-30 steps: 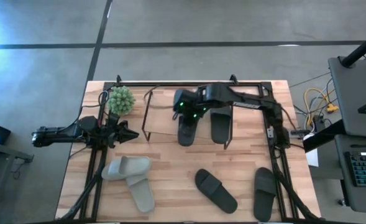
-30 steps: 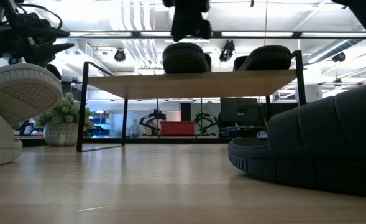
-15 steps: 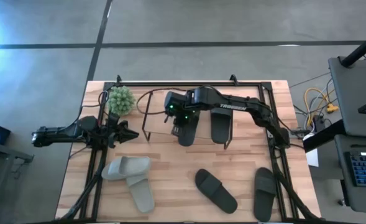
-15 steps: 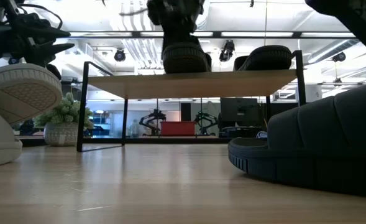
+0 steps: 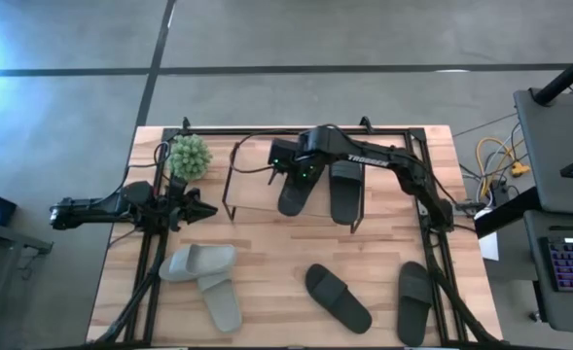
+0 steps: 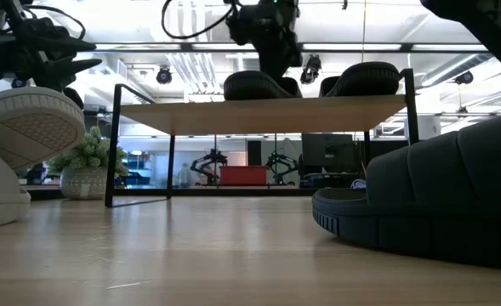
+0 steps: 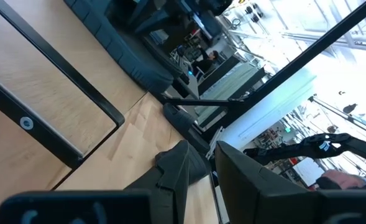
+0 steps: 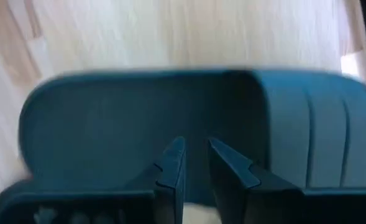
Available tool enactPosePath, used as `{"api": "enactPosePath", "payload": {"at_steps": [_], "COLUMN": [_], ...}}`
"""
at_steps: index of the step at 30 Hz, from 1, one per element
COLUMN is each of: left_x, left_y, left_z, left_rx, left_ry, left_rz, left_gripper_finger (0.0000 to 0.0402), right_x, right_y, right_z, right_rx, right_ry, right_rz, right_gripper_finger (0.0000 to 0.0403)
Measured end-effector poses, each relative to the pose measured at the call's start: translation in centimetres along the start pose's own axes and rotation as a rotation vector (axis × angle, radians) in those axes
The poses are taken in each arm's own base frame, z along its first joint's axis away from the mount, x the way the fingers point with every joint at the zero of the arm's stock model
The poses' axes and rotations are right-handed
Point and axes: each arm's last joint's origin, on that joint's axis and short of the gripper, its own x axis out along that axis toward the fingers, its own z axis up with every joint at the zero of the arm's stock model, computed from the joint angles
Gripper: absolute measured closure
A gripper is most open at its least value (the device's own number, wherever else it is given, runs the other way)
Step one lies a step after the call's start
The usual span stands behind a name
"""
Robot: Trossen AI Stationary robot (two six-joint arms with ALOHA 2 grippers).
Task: Pick and place slides into the shelf
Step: Adjust the black slippers on the shelf
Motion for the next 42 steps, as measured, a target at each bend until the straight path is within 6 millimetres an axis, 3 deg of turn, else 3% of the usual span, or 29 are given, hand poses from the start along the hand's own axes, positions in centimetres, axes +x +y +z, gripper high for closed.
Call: {"api": "enactPosePath", "payload": {"at_steps": [17,22,27,31,37,42], "left_x": [0.0,0.0,0.0,0.0,0.0,0.0], "left_y": [0.0,0.0,0.0,0.0,0.0,0.0], "left_z": [0.0,0.0,0.0,0.0,0.0,0.0], "left_rx": [0.000,0.000,0.000,0.000,0.000,-0.001], "left_ry": [0.002,0.002,-0.001,0.000,0.000,0.001], "left_rz": [-0.001,-0.001,0.001,0.001,0.001,0.002], "left_gripper_finger": [0.0336,0.0336,0.0336,0.0336,0.0336,0.0336], "right_x": [-0.8,-1.2,-2.8,-3.5,-1.2,1.8], "right_y": [-0.5,0.4,1.9,1.9,-0.9,-3.4], "right_z": [-0.6,-0.6,0.0,1.7,3.8,4.8], "right_rx": [0.134,0.107,0.067,0.035,0.076,0.104], "right_ry": [-0.003,0.017,-0.136,-0.337,-0.395,-0.324], "right_rz": [-0.094,0.097,0.197,0.224,0.096,0.052], "right_gripper_finger": [0.0344,0.0344,0.0335,0.0303,0.0239,0.0224]}}
